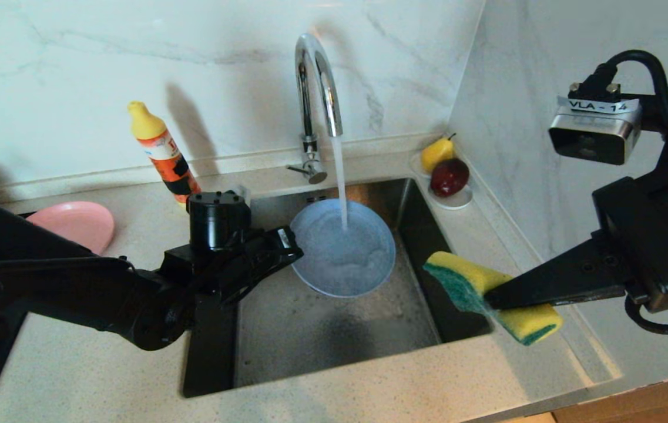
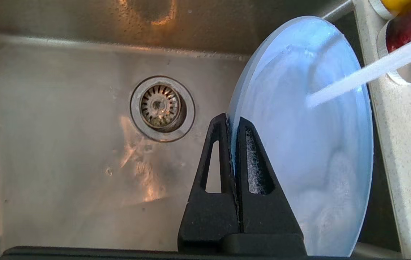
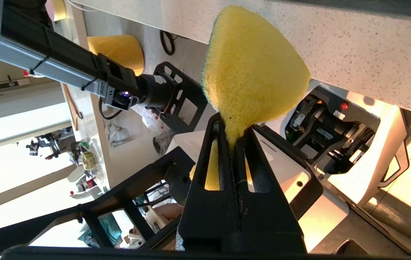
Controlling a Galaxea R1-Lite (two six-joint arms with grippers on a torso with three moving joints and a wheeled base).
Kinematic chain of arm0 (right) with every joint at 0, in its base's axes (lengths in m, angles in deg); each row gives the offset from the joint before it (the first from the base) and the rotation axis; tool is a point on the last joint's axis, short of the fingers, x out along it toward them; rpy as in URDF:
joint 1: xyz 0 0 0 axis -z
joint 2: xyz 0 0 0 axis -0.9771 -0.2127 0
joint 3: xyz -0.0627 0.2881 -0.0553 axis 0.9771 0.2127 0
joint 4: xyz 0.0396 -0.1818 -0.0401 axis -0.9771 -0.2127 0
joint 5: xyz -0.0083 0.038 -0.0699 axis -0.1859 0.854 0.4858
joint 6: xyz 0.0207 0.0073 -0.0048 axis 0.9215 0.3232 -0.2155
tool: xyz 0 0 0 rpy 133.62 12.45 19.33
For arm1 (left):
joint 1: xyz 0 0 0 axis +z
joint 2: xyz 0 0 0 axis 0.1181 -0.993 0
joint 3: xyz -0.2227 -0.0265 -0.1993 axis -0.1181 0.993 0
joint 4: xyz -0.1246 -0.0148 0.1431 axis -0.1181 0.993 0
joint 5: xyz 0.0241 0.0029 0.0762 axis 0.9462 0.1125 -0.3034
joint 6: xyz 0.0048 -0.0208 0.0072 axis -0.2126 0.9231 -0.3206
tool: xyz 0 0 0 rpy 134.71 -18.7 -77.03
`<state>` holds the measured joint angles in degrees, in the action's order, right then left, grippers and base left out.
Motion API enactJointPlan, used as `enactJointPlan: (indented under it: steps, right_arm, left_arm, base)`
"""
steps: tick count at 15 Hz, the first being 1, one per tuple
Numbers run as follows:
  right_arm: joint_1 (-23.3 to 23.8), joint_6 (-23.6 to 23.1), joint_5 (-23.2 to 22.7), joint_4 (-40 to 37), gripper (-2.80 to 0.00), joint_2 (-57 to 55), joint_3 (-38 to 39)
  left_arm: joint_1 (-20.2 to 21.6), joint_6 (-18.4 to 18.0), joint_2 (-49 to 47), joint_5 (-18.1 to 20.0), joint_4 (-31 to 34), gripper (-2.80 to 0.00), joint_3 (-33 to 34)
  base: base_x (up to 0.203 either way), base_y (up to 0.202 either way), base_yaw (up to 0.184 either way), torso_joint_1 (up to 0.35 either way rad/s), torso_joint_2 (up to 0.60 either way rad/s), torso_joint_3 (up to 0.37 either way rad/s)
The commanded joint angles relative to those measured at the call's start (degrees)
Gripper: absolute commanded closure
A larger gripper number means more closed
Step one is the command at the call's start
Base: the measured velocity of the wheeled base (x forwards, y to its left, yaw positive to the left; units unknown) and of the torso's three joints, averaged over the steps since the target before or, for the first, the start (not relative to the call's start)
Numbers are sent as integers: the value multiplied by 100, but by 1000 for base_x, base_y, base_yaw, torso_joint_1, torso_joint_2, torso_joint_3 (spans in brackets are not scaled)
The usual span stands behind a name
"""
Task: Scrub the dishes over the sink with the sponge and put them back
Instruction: Rinse the plate
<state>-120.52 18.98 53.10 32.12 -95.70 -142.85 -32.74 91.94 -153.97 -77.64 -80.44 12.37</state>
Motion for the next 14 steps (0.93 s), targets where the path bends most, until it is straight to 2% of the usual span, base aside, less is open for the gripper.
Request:
enactJointPlan:
  steps: [1,3,8,10,14]
  right_arm:
    - [13,19,-14,165,0,32,204]
    - [25,28,-5,429,0,75,358]
    - [15,28,-10,441,0,98,447]
    - [9,19,-8,436,0,48,493]
    - [-37,0,3,435,0,-13,542]
  left_arm:
    - [-31,19,-178,1,-42,0,-79]
    - [-59,10,-208,10,-34,0,-56]
    - [16,-116,284,-16,-38,0,266]
    - [71,-421,729,-56,-48,0,518]
    - [250,-1537,1900,-200,-108,0,1340]
  base:
    - [0,0,0,0,0,0]
    - [0,0,0,0,0,0]
    - [0,0,0,0,0,0]
    - [0,0,0,0,0,0]
    - [0,0,0,0,0,0]
